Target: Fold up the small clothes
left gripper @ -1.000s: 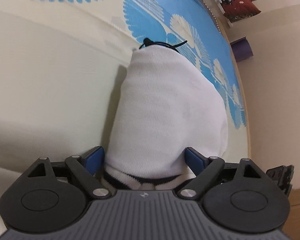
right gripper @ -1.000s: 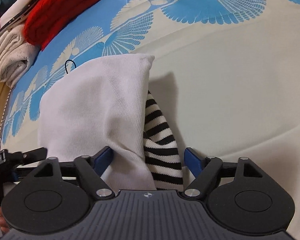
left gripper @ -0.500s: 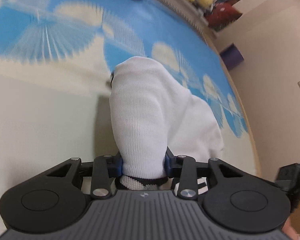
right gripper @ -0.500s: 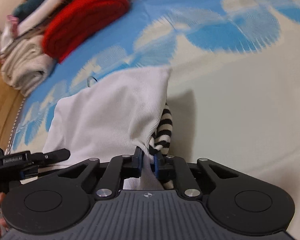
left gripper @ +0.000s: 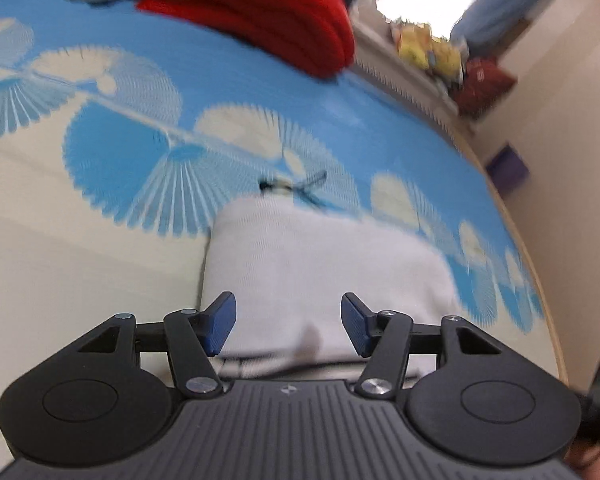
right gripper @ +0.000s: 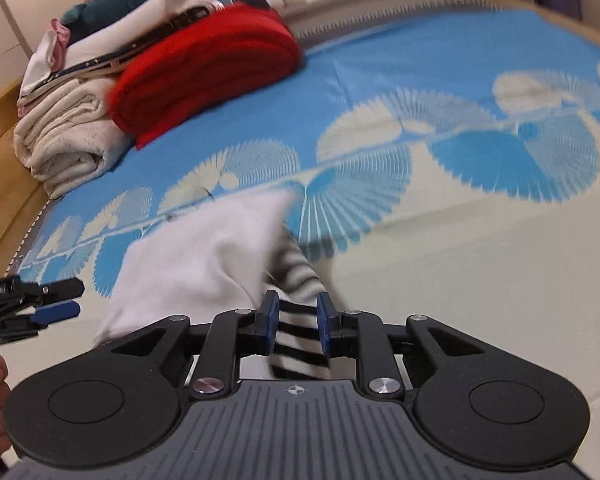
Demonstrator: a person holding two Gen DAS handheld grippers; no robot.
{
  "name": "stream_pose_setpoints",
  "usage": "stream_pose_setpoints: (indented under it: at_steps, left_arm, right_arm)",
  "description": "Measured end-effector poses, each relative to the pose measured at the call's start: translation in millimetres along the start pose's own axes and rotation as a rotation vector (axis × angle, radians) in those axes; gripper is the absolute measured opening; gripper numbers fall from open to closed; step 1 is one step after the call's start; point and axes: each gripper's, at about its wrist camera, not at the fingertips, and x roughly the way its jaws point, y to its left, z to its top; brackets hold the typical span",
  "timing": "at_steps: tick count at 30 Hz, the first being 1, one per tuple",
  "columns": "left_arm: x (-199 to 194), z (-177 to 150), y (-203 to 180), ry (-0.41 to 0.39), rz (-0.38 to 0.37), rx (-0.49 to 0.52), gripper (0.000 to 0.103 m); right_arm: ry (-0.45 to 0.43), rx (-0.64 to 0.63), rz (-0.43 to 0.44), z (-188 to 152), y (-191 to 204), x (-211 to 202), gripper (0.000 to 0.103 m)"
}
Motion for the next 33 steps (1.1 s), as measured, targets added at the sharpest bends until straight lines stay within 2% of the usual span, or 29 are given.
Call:
stream_pose_setpoints:
  at_steps: [1,2,3,6,10,11,14,16,20,22,25,28,31,33]
  left_arm:
    - [1.7,-2.6,-1.3,0.032,0.003,0.023,0.063]
    - [2.8,-6.2,-3.3,0.059,0.011,0.047,0.063]
    - [4.5,-9.1,-4.9,0.081,0.020,0.068,0.063]
    - [8.7,-19.7,-5.1,0.110,0.048,0.105,0.063]
    - [9.2,-24.8,-1.8,0.109,0.048,0.090,0.063]
    - [8.1,-25.4,-3.0,0.107,0.048,0.092,0.063]
    - [4.7,-28.8,-11.1,0.103,0.063,0.130,0.063]
    - [1.2,-32.4,-17.1,0.105,0.065,0.161,0.063]
    - [-3.4,-40.7,-28.1,0.132,0.061,0.225,0.063]
    - [-2.5,-46.2,-34.4,0.152,0.058,0.273,0.063]
    - [6.5,-55.1,-36.5,0.183,0.088,0.320,0.064]
    - [23.0,-61.2,-24.9,0.239,0.155,0.294,0.070]
    - [14.7,-56.8,-22.1,0.233,0.130,0.256,0.069]
    - [3.2,-56.5,-24.0,0.215,0.125,0.265,0.069]
  right_arm:
    - [0.021,0.009,0.015,-0.3,-1.1,1.0,0.030]
    - [0.050,0.017,0.037,-1.0,-2.0,2.2,0.044]
    - [0.087,0.026,0.066,-3.3,-3.0,3.6,0.052]
    - [0.118,0.009,0.070,-10.0,2.6,1.9,0.053]
    - [0.154,0.011,0.113,-14.5,6.5,2.9,0.052]
    - [0.177,0.001,0.124,-17.4,8.6,4.8,0.048]
    - [0.213,-0.072,0.152,-25.3,20.2,4.8,0.001]
    - [0.183,-0.100,0.159,-25.0,23.8,-5.0,0.001]
    - [0.106,0.054,0.166,-10.7,-3.2,-32.9,0.000]
    - [0.125,0.053,0.124,-11.7,-9.8,-37.3,0.000]
    - [0.200,0.023,0.024,-21.9,-14.2,-24.8,0.000]
    - [0.243,-0.040,-0.012,-29.3,-3.2,-6.5,0.000]
    - [0.263,-0.099,-0.038,-38.4,12.2,9.0,0.000]
    - [0.264,-0.128,-0.066,-41.5,18.6,14.3,0.001]
